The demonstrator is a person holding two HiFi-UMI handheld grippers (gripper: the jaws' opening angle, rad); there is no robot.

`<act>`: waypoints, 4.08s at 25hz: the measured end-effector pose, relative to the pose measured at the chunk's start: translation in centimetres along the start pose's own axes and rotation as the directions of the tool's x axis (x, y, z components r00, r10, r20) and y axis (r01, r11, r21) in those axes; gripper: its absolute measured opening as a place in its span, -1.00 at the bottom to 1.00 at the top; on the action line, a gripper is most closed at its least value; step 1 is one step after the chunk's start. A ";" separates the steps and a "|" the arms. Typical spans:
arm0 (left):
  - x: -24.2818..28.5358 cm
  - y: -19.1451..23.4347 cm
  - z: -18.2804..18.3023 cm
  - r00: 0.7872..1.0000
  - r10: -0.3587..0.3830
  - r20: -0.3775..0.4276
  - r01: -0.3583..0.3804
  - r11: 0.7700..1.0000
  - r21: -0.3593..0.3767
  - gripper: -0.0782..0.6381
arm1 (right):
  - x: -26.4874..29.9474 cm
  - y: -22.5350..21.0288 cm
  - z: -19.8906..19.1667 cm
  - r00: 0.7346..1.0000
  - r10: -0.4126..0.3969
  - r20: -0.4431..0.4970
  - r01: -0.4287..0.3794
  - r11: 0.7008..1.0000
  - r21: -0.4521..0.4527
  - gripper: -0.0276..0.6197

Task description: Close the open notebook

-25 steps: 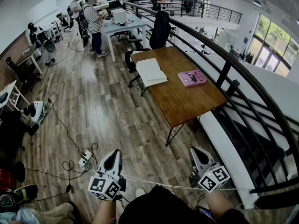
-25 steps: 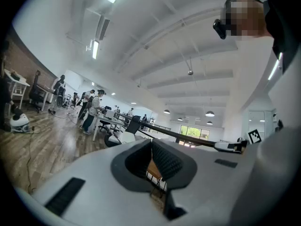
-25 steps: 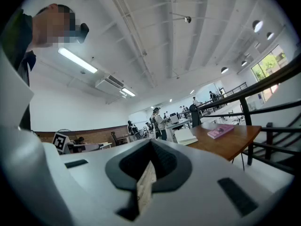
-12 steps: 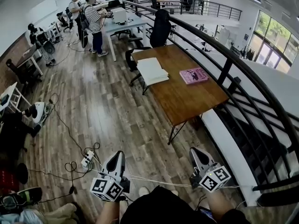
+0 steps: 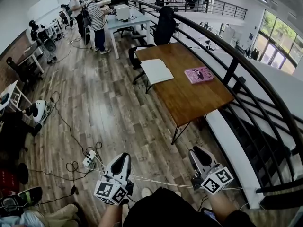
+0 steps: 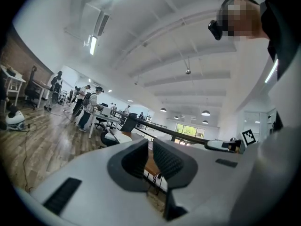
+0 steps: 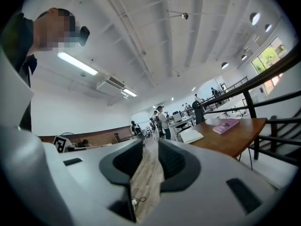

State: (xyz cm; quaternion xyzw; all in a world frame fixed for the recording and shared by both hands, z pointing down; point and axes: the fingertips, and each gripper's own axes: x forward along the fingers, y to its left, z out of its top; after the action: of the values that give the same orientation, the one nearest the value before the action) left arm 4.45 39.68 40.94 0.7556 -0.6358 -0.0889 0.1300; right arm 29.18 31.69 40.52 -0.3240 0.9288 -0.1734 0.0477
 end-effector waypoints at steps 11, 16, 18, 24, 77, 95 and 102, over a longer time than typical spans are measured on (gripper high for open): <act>-0.5 1.4 0.9 1.000 0.000 0.027 0.000 1.000 0.028 0.03 | 1.4 1.0 1.2 0.998 -0.043 0.041 0.047 0.994 -0.100 0.16; -1.9 3.0 1.1 0.999 0.007 0.036 -0.008 1.000 0.022 0.05 | 2.5 2.5 0.8 0.999 -0.037 0.034 0.040 0.993 -0.108 0.17; -2.5 3.8 1.1 0.999 0.012 0.036 -0.012 1.000 0.016 0.05 | 3.1 3.4 0.5 0.999 -0.034 0.031 0.038 0.993 -0.109 0.17; -4.1 6.5 1.2 0.999 0.017 0.034 -0.018 1.000 0.014 0.05 | 5.5 6.0 -0.9 1.000 -0.026 -0.010 0.025 0.993 -0.119 0.17; 15.7 16.0 4.5 0.979 0.203 0.029 -0.201 0.978 -0.049 0.05 | 27.3 -13.1 1.3 0.994 0.093 -0.052 -0.091 0.995 0.045 -0.19; 29.5 26.1 9.0 0.999 0.023 0.028 -0.024 0.999 0.030 0.05 | 39.6 -14.9 5.3 0.999 -0.016 -0.030 0.014 0.997 -0.081 -0.25; 32.7 31.4 10.2 1.000 0.002 0.020 -0.002 1.000 0.004 0.05 | 45.1 -15.6 6.0 0.998 -0.052 -0.019 0.050 0.996 -0.074 -0.26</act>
State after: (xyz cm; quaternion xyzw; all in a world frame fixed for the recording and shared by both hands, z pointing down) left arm -22.25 1.70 41.97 0.7543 -0.6380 -0.0950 0.1220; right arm 4.10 -9.37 41.47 -0.3473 0.9265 -0.1436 0.0215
